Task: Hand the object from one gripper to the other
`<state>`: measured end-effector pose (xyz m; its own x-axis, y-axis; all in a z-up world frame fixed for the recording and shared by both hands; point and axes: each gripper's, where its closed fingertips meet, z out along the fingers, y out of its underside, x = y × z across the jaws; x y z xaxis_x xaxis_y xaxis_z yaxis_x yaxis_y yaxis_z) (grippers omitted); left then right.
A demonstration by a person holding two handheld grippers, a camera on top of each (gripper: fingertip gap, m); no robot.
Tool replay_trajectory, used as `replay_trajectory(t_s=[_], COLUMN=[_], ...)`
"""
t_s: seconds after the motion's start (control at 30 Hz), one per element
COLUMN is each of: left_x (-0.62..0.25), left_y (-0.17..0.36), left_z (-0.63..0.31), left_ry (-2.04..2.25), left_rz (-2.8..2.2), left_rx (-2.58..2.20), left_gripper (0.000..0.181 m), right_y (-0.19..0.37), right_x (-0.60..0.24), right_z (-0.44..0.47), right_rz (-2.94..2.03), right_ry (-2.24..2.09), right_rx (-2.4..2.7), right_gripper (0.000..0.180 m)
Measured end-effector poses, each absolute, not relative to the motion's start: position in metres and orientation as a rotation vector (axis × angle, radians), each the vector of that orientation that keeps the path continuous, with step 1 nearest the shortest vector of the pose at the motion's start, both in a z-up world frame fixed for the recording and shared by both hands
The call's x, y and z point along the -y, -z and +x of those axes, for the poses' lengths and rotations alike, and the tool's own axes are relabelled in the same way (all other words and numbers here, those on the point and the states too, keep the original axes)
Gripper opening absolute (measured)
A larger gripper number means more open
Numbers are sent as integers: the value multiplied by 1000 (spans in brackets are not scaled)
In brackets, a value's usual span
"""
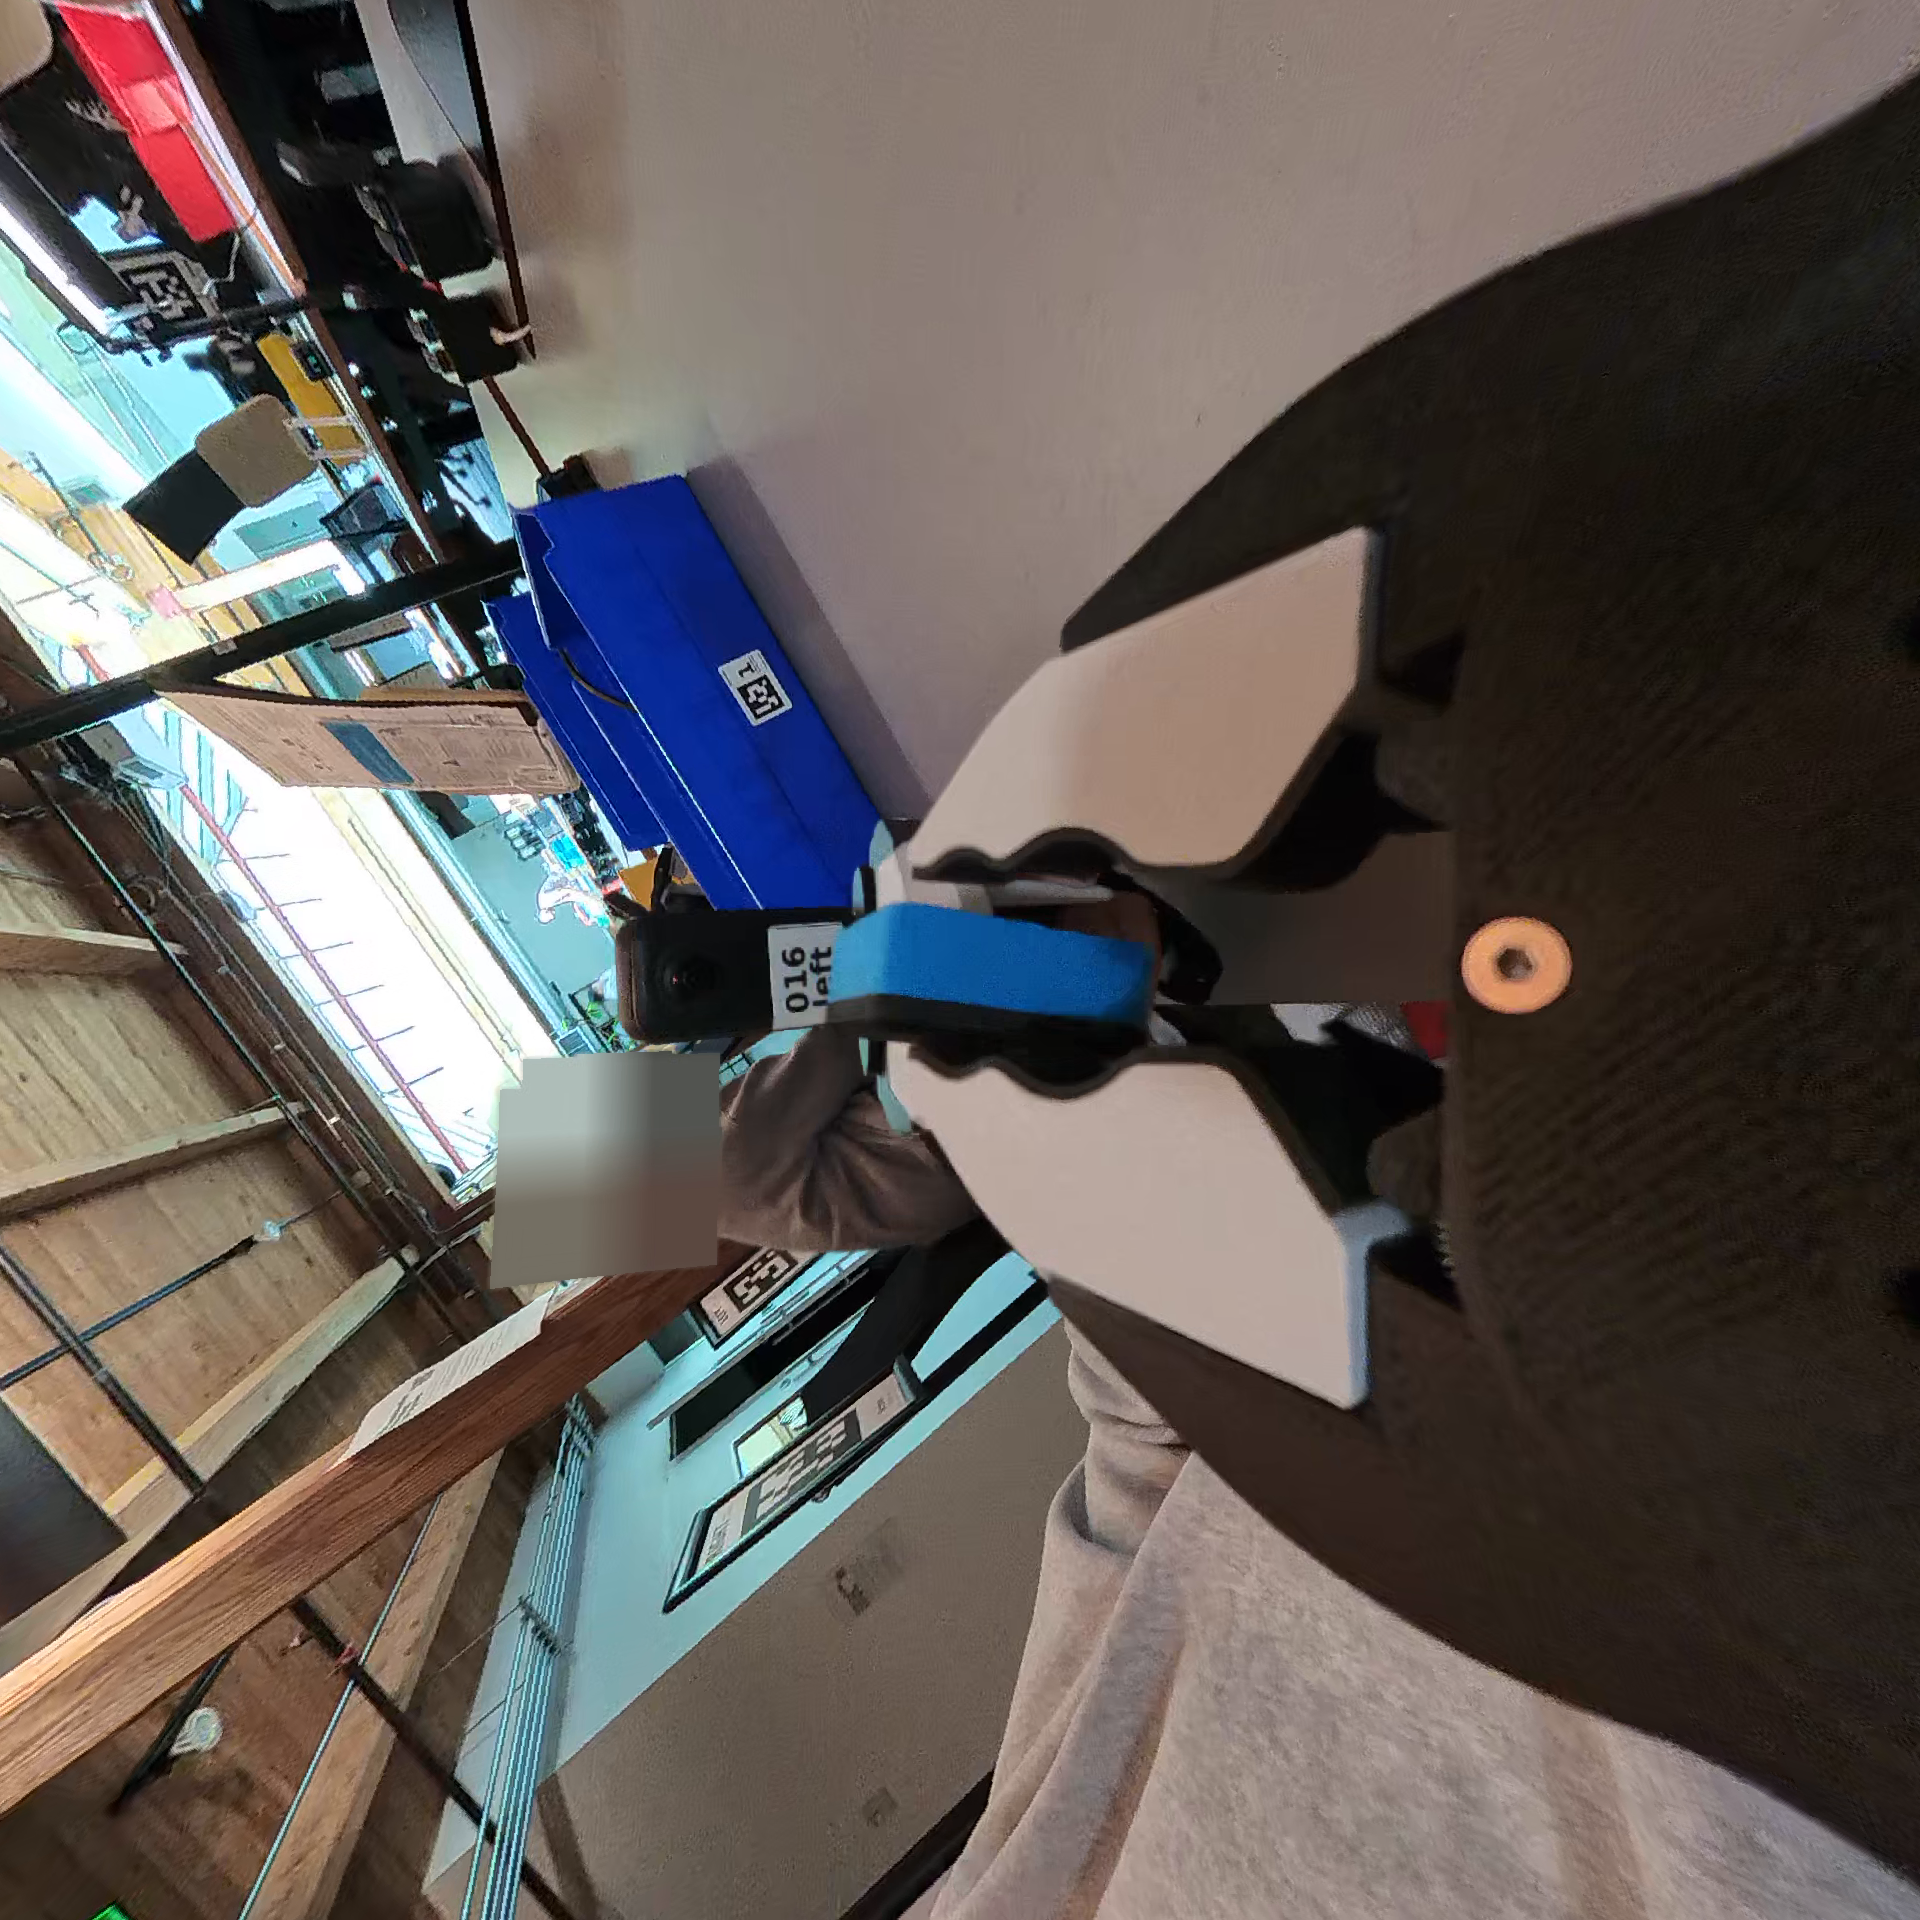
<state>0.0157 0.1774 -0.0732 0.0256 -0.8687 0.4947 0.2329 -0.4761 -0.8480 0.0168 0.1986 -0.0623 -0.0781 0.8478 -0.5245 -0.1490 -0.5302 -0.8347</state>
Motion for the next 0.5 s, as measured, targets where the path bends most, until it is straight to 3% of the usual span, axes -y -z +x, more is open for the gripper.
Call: replay_trajectory(t_s=[0.2, 0.33, 0.5], left_x=[-181, -190, -193], left_y=[77, 70, 76], left_z=[20, 11, 3], left_ry=[1602, 1654, 2090], left_rz=[-1453, -1441, -1542], left_rx=[-672, -550, -303], left_gripper=[24, 58, 67], right_y=[62, 55, 41], right_x=[-202, -210, -203], right_z=[22, 32, 36], right_rz=[-1470, -1427, -1185], right_ry=[-1705, -1664, -1357], right_rx=[772, 711, 868], right_gripper=[23, 23, 23])
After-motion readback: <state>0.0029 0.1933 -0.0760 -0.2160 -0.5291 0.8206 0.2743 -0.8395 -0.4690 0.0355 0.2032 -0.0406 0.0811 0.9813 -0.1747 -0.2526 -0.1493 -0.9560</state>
